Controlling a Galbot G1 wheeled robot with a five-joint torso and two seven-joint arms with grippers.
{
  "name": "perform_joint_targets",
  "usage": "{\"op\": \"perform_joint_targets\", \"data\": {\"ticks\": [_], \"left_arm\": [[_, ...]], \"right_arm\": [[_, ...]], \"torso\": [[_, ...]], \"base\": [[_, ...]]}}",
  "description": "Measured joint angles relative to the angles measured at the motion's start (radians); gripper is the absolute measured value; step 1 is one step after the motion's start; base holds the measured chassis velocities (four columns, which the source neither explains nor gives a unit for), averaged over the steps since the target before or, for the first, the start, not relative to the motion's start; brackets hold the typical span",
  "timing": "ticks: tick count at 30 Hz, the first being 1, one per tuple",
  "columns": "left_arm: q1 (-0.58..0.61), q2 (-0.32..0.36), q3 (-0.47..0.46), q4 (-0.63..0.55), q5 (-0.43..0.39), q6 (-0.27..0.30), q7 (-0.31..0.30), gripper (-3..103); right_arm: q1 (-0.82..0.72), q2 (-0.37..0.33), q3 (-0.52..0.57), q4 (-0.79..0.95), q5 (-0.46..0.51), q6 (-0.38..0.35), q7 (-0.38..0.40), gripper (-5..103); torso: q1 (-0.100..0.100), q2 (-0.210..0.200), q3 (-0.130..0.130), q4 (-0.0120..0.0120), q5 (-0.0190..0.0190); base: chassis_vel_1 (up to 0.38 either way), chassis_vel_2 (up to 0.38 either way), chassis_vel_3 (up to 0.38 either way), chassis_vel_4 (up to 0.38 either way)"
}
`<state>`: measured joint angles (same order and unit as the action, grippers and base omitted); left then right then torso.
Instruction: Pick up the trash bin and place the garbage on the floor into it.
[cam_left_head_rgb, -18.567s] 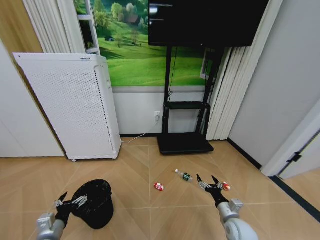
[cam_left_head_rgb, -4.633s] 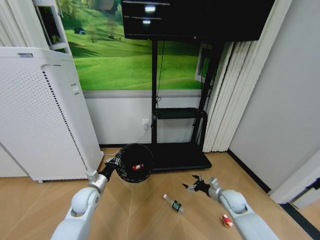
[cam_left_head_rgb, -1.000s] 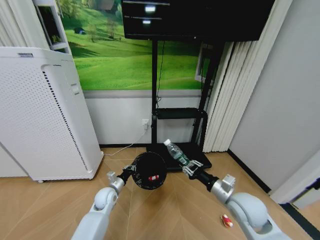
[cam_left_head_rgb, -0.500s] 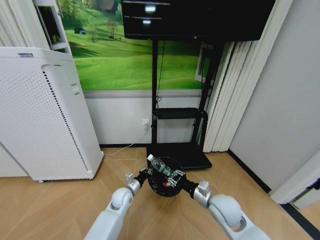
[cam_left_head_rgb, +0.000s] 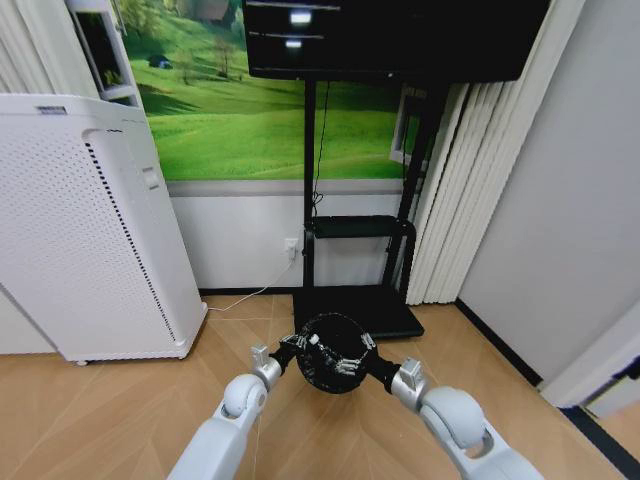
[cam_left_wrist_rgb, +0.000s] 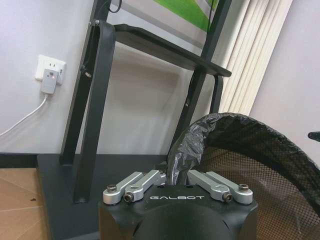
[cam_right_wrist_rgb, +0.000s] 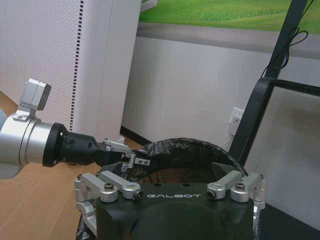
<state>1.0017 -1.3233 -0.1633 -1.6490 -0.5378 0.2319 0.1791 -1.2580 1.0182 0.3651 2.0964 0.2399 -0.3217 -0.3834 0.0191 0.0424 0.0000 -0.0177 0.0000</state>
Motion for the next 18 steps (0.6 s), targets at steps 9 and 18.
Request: {"op": "perform_joint_targets", "data": {"ticks": [9,18], "left_arm": [[0.026,0.028,-0.036,-0.044,0.0,0.0,0.001,7],[0.108,0.103,-0.223,-0.194,0.026,-0.001,0.021,7]], "right_arm": [[0.007,0.026,0.062,0.024,0.053,-0.007,0.055,100],[0.05,0.081,0.133,0.032,0.215,-0.064,0.446,100]], "torso": [[0.0,0.0,0.0,0.0002,0.0],[0.0,0.0,0.0,0.0001,-0.0002]], "base": [[0.0,0.0,0.0,0.0],[0.0,0.0,0.0,0.0]]}}
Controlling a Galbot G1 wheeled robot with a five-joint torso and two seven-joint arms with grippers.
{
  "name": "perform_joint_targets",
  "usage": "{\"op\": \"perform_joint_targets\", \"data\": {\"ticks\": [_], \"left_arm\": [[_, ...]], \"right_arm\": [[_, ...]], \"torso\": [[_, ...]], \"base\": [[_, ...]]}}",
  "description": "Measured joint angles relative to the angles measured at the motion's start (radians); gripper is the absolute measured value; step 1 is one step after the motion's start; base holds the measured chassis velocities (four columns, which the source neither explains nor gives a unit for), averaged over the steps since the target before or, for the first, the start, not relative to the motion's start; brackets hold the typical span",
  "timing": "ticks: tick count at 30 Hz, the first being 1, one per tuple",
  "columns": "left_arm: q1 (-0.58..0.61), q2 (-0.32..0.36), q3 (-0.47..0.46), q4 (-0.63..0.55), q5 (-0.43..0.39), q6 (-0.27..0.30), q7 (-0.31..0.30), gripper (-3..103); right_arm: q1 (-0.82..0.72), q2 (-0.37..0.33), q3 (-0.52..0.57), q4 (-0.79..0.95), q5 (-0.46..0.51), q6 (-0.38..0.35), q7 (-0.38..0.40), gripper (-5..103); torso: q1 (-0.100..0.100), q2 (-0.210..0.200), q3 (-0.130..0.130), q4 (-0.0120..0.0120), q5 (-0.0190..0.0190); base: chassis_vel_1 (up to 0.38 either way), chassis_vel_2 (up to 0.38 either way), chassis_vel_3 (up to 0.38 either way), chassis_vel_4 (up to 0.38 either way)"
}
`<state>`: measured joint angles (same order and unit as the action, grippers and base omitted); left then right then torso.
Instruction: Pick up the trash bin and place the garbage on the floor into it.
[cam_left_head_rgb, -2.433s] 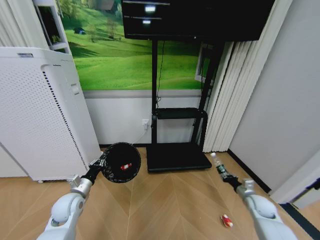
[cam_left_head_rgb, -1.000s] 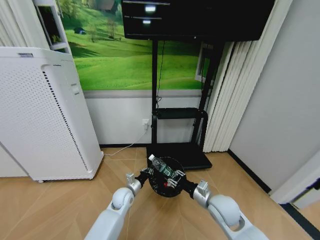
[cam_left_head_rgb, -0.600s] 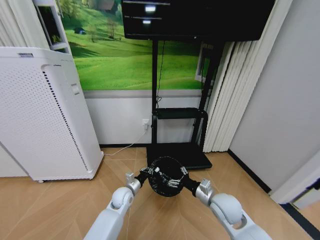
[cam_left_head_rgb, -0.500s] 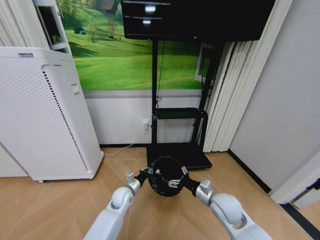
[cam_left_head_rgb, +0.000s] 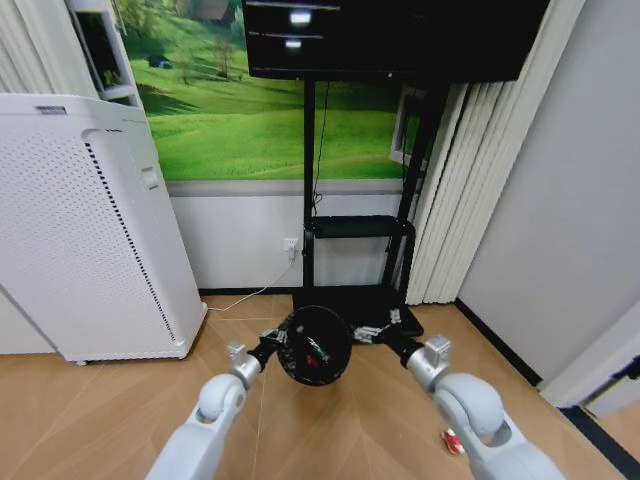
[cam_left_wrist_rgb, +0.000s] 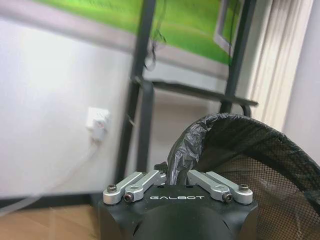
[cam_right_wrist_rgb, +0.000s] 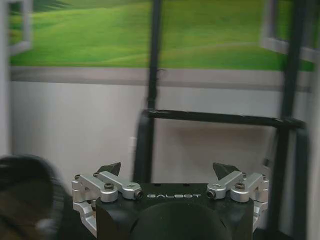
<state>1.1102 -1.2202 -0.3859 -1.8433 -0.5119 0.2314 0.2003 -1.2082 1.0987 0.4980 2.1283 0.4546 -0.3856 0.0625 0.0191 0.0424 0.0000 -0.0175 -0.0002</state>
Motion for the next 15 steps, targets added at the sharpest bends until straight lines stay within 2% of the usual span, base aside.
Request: {"op": "perform_joint_targets", "data": {"ticks": [1,2,4,8,14,15], "left_arm": [[0.019,0.013,-0.034,-0.029,0.001,0.003,0.007,7],[0.019,0.013,-0.034,-0.029,0.001,0.003,0.007,7],[0.071,0.037,-0.116,-0.087,0.008,0.005,0.036,7],[0.112,0.047,-0.174,-0.121,0.015,0.006,0.059,7],[0.127,0.05,-0.196,-0.132,0.017,0.006,0.066,7],[0.177,0.056,-0.254,-0.164,0.02,0.005,0.083,7]], "right_arm": [[0.003,0.019,0.0,-0.023,0.004,-0.007,0.062,100],[0.003,0.019,0.0,-0.023,0.004,-0.007,0.062,100],[0.008,0.064,-0.001,-0.1,-0.009,-0.009,0.144,100],[0.013,0.098,-0.002,-0.175,-0.043,0.005,0.175,100],[0.017,0.109,-0.002,-0.204,-0.054,0.011,0.178,100],[0.032,0.133,-0.005,-0.273,-0.073,0.028,0.179,100]], "torso": [[0.0,0.0,0.0,0.0,0.0],[0.0,0.0,0.0,0.0,0.0],[0.0,0.0,0.0,-0.0002,0.0004],[0.0,0.0,0.0,-0.0003,0.0],[0.0,0.0,0.0,-0.0001,0.0],[0.0,0.0,0.0,0.0001,-0.0003]], "base": [[0.0,0.0,0.0,0.0],[0.0,0.0,0.0,0.0],[0.0,0.0,0.0,0.0],[0.0,0.0,0.0,0.0],[0.0,0.0,0.0,0.0],[0.0,0.0,0.0,0.0]]}}
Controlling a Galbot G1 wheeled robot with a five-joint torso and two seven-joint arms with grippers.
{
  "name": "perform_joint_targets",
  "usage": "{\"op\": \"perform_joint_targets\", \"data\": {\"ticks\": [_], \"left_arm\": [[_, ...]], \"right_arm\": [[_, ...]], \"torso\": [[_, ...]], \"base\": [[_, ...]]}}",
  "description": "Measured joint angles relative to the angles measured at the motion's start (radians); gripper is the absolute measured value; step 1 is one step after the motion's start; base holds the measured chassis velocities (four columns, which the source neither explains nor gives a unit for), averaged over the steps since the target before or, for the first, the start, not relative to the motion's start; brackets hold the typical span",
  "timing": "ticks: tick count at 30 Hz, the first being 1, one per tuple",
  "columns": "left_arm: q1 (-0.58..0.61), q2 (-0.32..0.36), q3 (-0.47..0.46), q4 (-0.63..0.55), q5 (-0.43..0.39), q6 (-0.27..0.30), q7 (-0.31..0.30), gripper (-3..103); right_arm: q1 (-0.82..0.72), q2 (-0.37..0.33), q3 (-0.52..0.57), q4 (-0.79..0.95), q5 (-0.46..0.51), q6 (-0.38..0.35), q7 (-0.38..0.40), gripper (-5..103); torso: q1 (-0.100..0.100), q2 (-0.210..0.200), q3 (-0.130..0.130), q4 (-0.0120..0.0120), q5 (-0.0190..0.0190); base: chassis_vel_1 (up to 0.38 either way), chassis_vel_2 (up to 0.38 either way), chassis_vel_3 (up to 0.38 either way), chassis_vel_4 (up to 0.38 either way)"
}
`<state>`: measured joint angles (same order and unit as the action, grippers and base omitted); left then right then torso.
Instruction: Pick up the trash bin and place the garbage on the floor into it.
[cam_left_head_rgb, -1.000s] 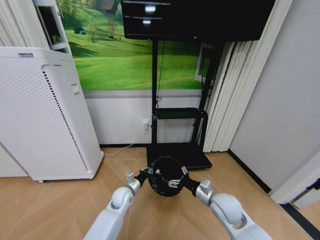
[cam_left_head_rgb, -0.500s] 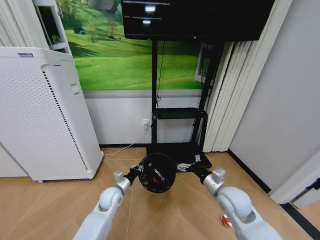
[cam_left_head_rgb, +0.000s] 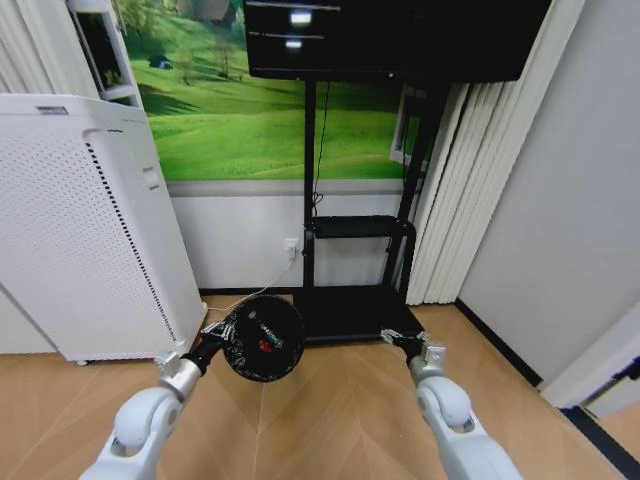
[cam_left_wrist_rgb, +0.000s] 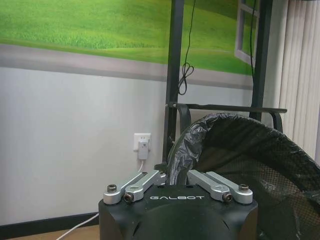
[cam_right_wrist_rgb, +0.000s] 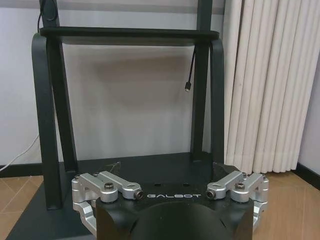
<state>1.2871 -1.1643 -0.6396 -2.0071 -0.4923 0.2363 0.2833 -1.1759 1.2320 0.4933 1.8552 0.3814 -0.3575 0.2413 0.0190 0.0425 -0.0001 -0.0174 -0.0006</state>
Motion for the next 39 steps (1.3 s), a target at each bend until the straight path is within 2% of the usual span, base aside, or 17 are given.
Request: {"op": "perform_joint_targets", "data": {"ticks": [4,5,6,14,23,34,39], "left_arm": [[0.037,0.002,-0.034,-0.018,-0.002,-0.003,0.007,7],[0.045,0.0,-0.04,-0.021,-0.002,-0.006,0.007,7],[0.055,-0.006,-0.042,-0.025,-0.001,-0.01,0.009,7],[0.016,-0.015,-0.002,-0.008,0.002,-0.008,0.002,7],[0.014,-0.018,0.002,0.0,0.005,-0.008,0.003,7],[0.018,-0.02,0.001,0.0,0.005,-0.008,0.002,7],[0.015,-0.023,-0.001,-0.002,0.002,-0.008,0.002,7]], "right_arm": [[0.015,0.012,-0.003,-0.046,-0.022,0.02,-0.018,100],[0.018,0.015,-0.001,-0.054,-0.025,0.024,-0.031,100],[0.021,0.02,0.001,-0.062,-0.028,0.027,-0.052,100],[0.022,0.007,0.005,-0.071,-0.024,0.044,-0.124,100],[0.024,0.001,0.006,-0.073,-0.015,0.049,-0.139,100],[0.023,0.001,-0.001,-0.07,-0.013,0.047,-0.152,100],[-0.009,-0.015,-0.002,-0.048,-0.022,0.037,-0.189,100]], "torso": [[0.0,0.0,0.0,0.0003,0.0008],[0.0,0.0,0.0,-0.0006,0.0],[0.0,0.0,0.0,-0.0001,0.0003],[0.0,0.0,0.0,-0.0002,0.0004],[0.0,0.0,0.0,-0.0007,0.0006],[0.0,0.0,0.0,-0.0001,0.0006],[0.0,0.0,0.0,-0.0004,0.0009]], "base": [[0.0,0.0,0.0,0.0],[0.0,0.0,0.0,0.0],[0.0,0.0,0.0,0.0],[-0.036,-0.049,0.05,0.054],[-0.161,-0.184,0.167,0.166],[-0.125,-0.112,0.127,0.137],[-0.111,-0.123,0.111,0.103]]}}
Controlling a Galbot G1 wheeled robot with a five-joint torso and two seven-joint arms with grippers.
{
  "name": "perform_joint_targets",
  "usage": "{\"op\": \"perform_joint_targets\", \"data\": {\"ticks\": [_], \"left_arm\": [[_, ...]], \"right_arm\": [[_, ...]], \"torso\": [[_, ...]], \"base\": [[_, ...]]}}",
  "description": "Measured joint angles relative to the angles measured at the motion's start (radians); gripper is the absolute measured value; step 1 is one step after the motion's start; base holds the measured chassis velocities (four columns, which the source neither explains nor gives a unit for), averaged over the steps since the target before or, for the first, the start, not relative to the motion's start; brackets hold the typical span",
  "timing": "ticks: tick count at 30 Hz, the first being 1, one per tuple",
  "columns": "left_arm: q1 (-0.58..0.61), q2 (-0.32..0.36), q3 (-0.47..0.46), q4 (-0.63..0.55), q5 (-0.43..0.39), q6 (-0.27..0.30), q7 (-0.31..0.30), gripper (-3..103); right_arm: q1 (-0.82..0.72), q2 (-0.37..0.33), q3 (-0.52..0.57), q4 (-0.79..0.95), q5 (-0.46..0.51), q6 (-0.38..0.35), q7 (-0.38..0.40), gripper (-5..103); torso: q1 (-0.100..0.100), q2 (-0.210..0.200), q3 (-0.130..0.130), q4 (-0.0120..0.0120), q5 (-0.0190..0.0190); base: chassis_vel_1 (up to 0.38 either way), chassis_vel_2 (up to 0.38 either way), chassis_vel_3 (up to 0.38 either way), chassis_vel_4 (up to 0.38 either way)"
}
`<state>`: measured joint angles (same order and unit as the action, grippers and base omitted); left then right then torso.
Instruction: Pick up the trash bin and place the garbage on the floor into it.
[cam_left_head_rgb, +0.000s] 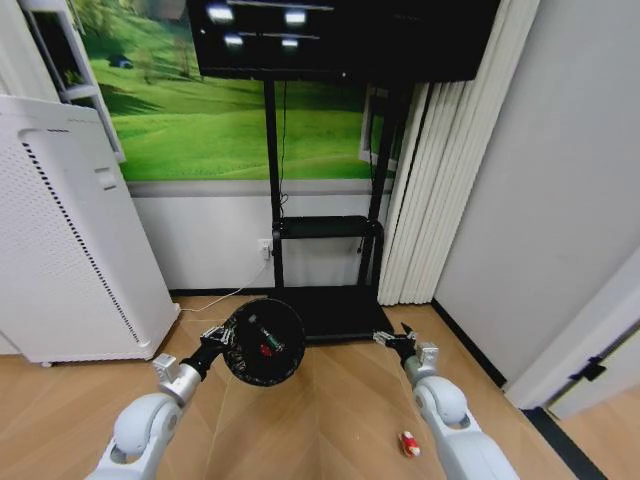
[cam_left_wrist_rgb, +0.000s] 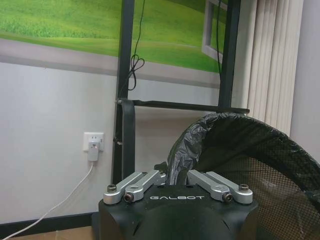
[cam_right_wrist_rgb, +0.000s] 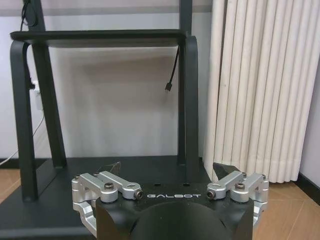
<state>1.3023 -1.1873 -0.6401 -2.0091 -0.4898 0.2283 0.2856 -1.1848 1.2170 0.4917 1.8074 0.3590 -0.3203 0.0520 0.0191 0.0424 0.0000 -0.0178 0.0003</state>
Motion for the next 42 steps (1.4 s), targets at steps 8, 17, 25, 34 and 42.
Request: {"op": "perform_joint_targets", "data": {"ticks": [8,17,25,34,42], "left_arm": [[-0.014,-0.012,-0.017,0.004,-0.005,-0.001,0.0,7],[-0.024,-0.037,-0.034,0.01,-0.014,-0.01,0.016,7],[-0.039,-0.038,-0.047,0.021,-0.032,-0.015,0.023,7],[-0.029,-0.043,-0.054,0.023,-0.039,-0.02,0.034,7],[-0.027,-0.036,-0.046,0.012,-0.042,-0.021,0.036,7]], "right_arm": [[-0.085,-0.132,0.046,0.053,0.038,-0.159,-0.116,100],[-0.121,-0.252,0.03,-0.026,-0.076,-0.259,-0.266,100],[-0.102,-0.282,-0.018,-0.189,-0.16,-0.295,-0.356,100],[-0.121,-0.27,-0.024,-0.271,-0.202,-0.305,-0.383,100],[-0.16,-0.223,-0.031,-0.267,-0.181,-0.337,-0.358,100]], "torso": [[0.0,0.0,0.0,0.0004,-0.0004],[0.0,0.0,0.0,-0.0001,-0.0002],[0.0,0.0,0.0,0.0002,0.0],[0.0,0.0,0.0,0.0003,-0.0003],[0.0,0.0,0.0,0.0001,-0.0003]], "base": [[-0.01,-0.015,-0.006,0.012],[0.0,0.0,0.0,0.0],[0.0,0.0,0.0,0.0],[0.0,0.0,0.0,0.0],[0.0,0.0,0.0,0.0]]}}
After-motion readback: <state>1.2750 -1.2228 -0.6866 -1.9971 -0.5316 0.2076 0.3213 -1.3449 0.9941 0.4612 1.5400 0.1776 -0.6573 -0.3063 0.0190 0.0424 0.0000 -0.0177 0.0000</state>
